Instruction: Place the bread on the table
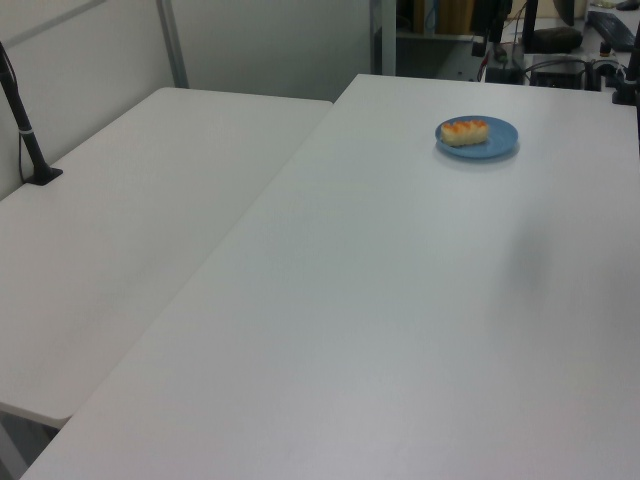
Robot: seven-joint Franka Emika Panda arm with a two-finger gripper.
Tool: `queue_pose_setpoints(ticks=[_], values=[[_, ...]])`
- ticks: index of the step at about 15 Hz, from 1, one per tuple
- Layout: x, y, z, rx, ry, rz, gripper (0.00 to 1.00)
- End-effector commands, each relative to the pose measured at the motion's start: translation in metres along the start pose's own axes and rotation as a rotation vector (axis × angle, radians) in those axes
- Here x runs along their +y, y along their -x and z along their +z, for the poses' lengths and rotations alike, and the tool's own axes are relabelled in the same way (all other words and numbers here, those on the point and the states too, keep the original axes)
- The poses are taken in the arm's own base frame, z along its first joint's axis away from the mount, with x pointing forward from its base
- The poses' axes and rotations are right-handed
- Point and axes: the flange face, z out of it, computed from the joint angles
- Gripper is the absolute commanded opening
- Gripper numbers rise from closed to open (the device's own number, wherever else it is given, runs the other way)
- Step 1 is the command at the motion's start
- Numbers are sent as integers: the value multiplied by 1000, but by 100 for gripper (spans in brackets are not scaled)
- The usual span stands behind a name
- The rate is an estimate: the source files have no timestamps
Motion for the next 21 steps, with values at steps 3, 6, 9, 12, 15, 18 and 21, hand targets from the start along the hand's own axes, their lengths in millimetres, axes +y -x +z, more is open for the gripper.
queue_pose_setpoints(ticks=[3, 6, 9, 12, 15, 18, 21], values=[[-2, 4, -1, 5, 14, 11, 100], [3, 6, -2, -1, 14, 19, 100], [4, 4, -2, 5, 14, 22, 100], [28, 2, 4, 1, 24, 7, 100], [68, 4, 9, -31, 84, -210, 100], [119, 6, 17, -48, 108, -226, 100], [159, -2, 42, -70, 149, -285, 100]])
